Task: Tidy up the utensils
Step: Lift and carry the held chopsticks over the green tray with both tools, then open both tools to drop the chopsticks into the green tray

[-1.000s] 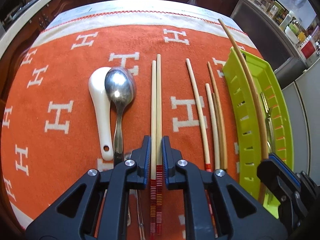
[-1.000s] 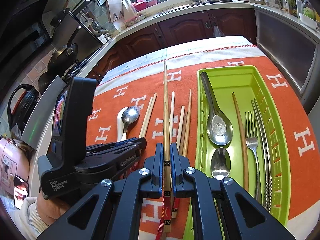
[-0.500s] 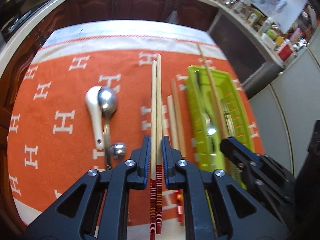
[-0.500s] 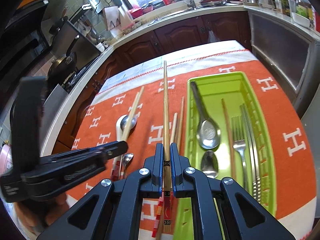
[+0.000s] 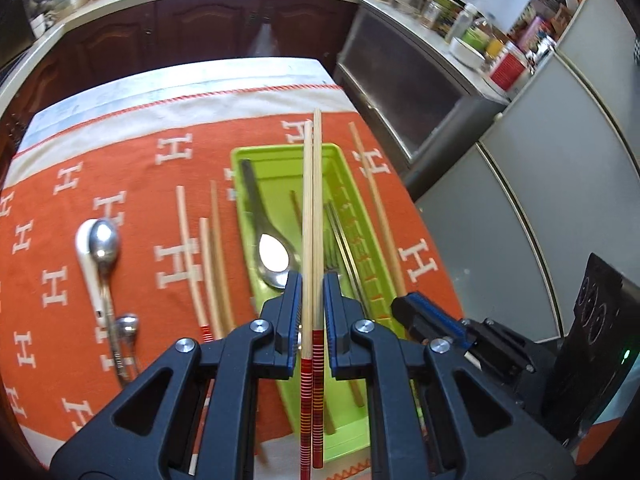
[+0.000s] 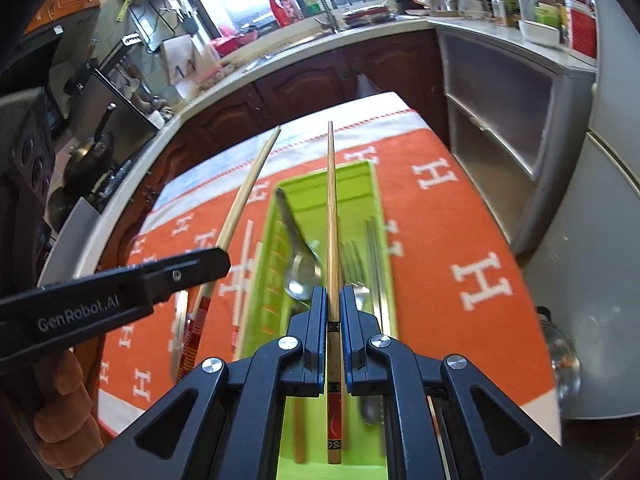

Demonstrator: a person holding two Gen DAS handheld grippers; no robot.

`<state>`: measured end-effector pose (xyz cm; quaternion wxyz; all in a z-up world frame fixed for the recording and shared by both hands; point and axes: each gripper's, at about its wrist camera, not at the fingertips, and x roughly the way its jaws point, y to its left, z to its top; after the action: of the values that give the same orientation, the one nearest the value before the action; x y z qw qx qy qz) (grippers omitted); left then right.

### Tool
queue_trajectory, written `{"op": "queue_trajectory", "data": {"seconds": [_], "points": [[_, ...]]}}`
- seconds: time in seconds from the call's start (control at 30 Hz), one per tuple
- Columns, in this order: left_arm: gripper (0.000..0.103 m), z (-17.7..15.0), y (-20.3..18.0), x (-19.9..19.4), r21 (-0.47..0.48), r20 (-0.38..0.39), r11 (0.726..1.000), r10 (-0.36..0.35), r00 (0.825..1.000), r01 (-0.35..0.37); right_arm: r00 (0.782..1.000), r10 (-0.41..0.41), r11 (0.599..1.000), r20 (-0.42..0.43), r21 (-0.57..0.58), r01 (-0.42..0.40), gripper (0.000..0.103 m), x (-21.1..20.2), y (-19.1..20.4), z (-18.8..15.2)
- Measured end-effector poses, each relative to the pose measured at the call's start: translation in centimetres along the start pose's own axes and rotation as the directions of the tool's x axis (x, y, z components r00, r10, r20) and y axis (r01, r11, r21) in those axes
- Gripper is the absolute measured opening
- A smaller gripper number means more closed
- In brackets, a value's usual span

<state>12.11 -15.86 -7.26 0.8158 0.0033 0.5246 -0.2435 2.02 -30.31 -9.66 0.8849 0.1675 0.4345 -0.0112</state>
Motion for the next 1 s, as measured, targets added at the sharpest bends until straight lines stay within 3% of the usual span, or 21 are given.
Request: {"op": "queue_trajectory", "data": {"seconds": [0.33,0.43,0.63,0.73,1.0], "points": [[0.008,-1.1,-1.1,5.3,-0.011,-0.089,1.000,0.020,0.996,-0.021,0.994,-0.050,0.999,-0.101,-0.004,0.049,0.006,2.7,-2.5,-2.0],[0.008,-1.3,-0.7,6.0,-0.021,-0.104,1.000,0.020,0.994,-0.022,0.994,-0.024,0.999,-0.111,0.025,0.027,0.007,3.1,-3.4,-2.1],[0.008,-1.1,-0.3,6.9,-0.038,-0.125,0.999,0.015,0.992,-0.019,0.994,-0.024,0.999,-0.103,0.024,0.027,0.010,3.0,-2.9,-1.9],[0.008,-0.9,-0.3,7.4,-0.048,-0.139,0.999,0.008,0.990,-0.015,0.996,-0.041,0.999,-0.076,0.028,0.044,0.018,2.2,-2.8,-1.6],[0.008,-1.1,-1.4,7.7,-0.015,-0.145,1.000,-0.002,0.989,0.000,0.994,-0.109,0.993,-0.031,0.039,0.110,0.018,0.5,-3.3,-1.5]]}}
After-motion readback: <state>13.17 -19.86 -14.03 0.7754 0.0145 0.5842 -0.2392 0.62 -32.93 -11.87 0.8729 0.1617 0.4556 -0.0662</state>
